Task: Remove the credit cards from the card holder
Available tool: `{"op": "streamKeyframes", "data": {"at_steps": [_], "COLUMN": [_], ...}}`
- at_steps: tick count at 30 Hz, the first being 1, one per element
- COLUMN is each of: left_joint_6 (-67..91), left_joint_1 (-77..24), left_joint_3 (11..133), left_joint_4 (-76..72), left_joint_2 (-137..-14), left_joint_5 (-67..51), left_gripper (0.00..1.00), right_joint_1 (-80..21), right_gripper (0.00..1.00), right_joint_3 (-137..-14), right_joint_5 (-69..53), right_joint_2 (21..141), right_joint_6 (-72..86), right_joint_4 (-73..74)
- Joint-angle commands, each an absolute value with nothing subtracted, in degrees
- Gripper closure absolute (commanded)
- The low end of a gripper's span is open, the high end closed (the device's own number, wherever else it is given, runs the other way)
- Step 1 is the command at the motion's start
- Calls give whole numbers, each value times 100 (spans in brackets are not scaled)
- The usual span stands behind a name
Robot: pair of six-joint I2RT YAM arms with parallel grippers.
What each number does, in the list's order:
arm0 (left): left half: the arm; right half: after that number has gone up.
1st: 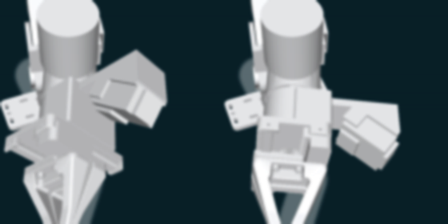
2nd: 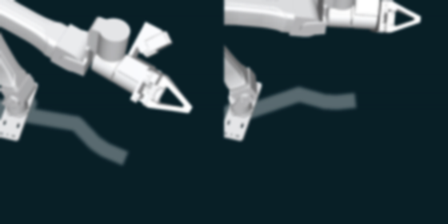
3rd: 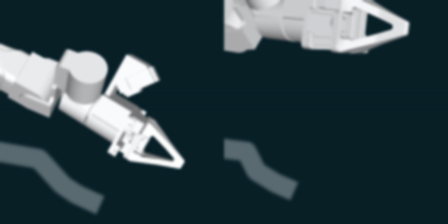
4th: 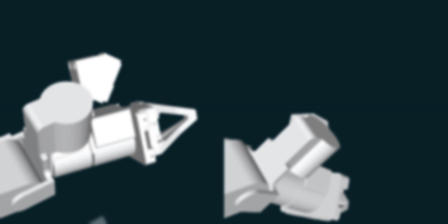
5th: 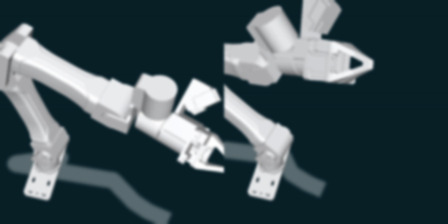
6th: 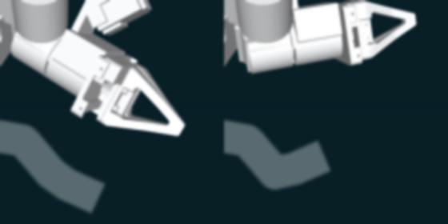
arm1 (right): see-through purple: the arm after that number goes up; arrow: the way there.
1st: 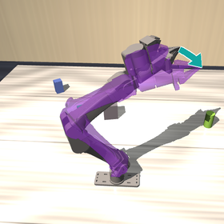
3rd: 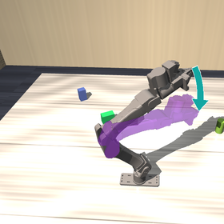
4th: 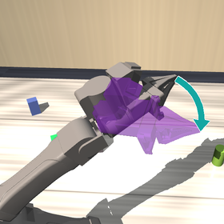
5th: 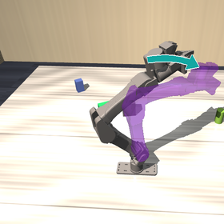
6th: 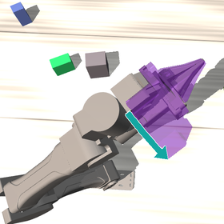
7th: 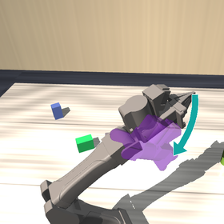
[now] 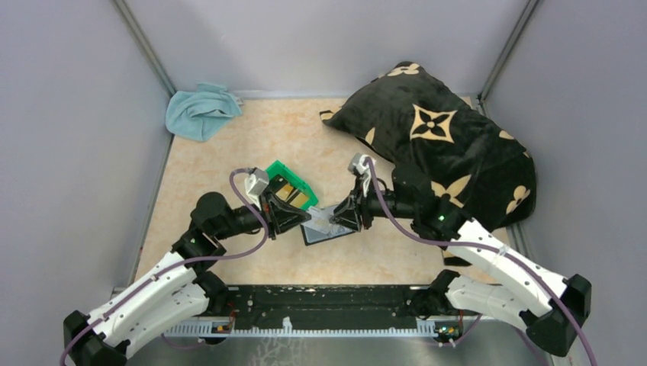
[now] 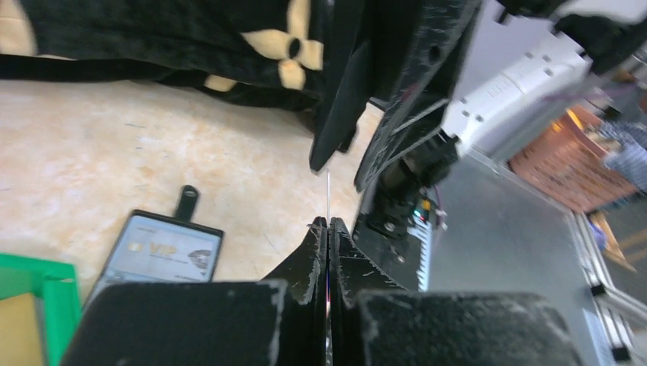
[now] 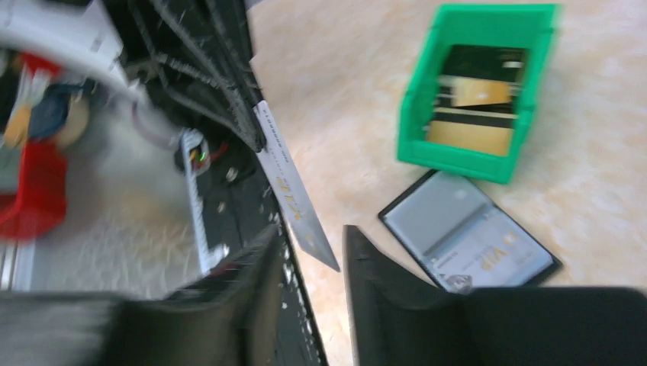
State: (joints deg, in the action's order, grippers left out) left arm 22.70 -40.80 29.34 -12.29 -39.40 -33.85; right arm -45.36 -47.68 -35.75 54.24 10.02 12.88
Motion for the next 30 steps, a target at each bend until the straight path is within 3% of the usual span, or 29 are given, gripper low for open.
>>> {"op": "streamKeyframes", "data": {"at_steps": [1,4,9,12,21,30], "left_joint_6": [2443,2679,3987,4534,5713,6369], "left_joint_1": [-4087,-4087,-4087,-4087,-4087,-4087], "left_joint_3": [2859,2777,2725,2663,2190,2302], "left_joint_4": [-1400,-1383,-489,-140,-872,-1764], "left_joint_2": [-3901,-3866,-3798,-3937,-4410,-5782], "left_joint_5": [-1988,-1043,1765,2761,3921,4280], "left_gripper": [100,100,100,100,100,100], "right_joint_1": [-4562,-4562,-4562,-4562,-4562,-4562], "right_gripper": [53,38,37,39,44,46], "right_joint_3": [-4747,-4586,-4400,-4281,-3897,-3672], "right_joint_5": [-1186,-406,30,41,-320,-317], "right_joint_2": [4679,4386,4325,4390,4601,4625], "right_joint_6": [1062,1051,1071,1152,1315,1404], "right_joint_4": [837,842,878,806,405,401]}}
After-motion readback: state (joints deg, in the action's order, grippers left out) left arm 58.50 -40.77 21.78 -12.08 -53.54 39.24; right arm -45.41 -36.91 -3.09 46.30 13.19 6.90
